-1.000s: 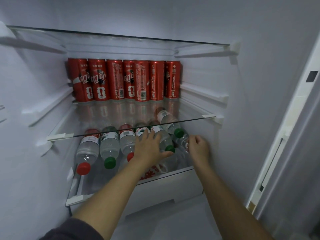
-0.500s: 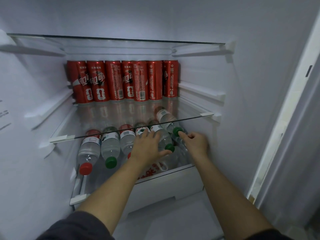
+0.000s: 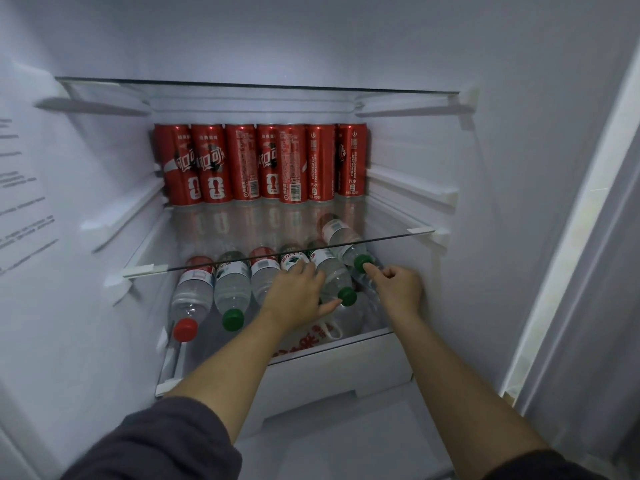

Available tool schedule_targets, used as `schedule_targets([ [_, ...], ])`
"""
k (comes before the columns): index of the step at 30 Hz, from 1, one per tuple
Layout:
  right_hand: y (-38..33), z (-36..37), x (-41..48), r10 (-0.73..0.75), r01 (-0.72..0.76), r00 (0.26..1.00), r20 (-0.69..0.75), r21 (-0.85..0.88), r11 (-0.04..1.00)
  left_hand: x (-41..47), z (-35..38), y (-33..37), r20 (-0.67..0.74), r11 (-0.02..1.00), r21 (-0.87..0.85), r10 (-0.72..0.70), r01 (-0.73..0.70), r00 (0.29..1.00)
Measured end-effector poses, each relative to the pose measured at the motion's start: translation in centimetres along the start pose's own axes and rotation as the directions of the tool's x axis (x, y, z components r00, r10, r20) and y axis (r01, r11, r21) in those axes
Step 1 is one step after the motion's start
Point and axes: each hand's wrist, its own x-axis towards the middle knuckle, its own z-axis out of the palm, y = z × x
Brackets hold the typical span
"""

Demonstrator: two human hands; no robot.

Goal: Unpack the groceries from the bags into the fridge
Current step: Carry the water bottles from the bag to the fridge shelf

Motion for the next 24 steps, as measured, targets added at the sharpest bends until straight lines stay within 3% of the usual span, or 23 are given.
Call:
schedule_targets([
  [5,-0.2,-0.3,-1.0,-0.004,0.003,1.0,0.008,0.071,0.997,-0.5,-0.7,0.0,0.001,1.0,-0.001,-0.005,0.005,1.0],
  [9,-0.1,0.3,-3.6,-0.121,0.106,0.986,0.115,0.131,0.986,-2.9,-1.3,-2.0,0.001,1.0,0.016,-0.013,0.013,1.0],
  [14,-1.1,2.0,-4.9,-0.215,0.243,0.919,0.329,-0.046,0.969,-6.5,-2.1,-5.1,-0.002,0.99,0.061,-0.13,0.13,0.991],
  [19,-1.4,2.9,-4.9,-0.166,0.237,0.938,0.304,-0.216,0.947,-8.2,-2.0,-7.6,0.049,0.972,0.1,-0.219,0.213,0.975],
  [24,-1.6,3.5,-5.4,-0.209,0.279,0.947,0.245,-0.303,0.911,-8.4,-2.0,-8.5,0.032,0.967,0.117,-0.229,0.224,0.973],
])
